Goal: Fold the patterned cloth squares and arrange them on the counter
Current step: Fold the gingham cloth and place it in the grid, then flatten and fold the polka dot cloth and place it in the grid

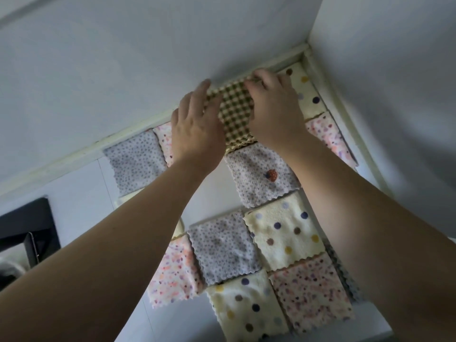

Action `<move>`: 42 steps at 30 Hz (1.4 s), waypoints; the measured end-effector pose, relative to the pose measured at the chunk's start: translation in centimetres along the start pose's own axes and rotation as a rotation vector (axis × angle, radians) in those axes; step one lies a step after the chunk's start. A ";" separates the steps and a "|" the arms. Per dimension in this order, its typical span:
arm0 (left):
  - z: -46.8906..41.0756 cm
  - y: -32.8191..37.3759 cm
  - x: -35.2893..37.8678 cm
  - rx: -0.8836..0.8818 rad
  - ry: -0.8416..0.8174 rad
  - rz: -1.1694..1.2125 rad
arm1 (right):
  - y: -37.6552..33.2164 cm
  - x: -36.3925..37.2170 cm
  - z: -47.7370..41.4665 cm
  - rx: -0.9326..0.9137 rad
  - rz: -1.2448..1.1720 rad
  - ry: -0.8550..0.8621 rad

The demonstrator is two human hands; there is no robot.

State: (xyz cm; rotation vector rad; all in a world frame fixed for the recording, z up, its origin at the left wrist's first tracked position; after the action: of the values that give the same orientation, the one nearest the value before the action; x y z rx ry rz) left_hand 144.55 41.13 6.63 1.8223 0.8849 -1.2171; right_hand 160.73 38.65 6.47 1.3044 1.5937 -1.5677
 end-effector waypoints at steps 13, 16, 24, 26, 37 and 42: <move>0.1 -0.3 2.0 -0.055 -0.392 0.064 | 0.9 2.7 0.5 -0.104 0.173 -0.226; -0.4 -0.1 1.6 -0.067 -0.417 0.068 | 0.5 2.2 0.5 -0.101 0.166 -0.251; 6.3 3.0 -2.1 0.104 -0.101 0.199 | 0.9 -2.6 5.0 -0.024 -0.024 -0.014; 9.4 3.9 -2.5 0.123 -0.175 0.217 | 1.3 -3.5 8.1 0.081 -0.084 -0.017; 19.9 6.4 -4.3 0.312 -0.498 0.227 | 1.6 -6.5 20.6 0.456 -0.050 -0.138; 21.7 5.5 -5.7 0.289 -0.605 0.181 | -0.8 -5.9 24.4 0.314 0.001 -0.353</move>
State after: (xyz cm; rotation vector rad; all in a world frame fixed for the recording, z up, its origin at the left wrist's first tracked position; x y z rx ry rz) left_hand 138.41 18.86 7.60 1.5523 0.2088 -1.7071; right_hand 156.34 13.93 7.91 1.0984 1.1638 -1.9788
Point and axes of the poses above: each hand's wrist, its own z-axis away from the middle knuckle, its own x-axis out of the palm, y = z × x, the point moved 2 cm from there along -z, towards the middle knuckle, and after that the axes turned 9 degrees about y, right-handed, at the moved point
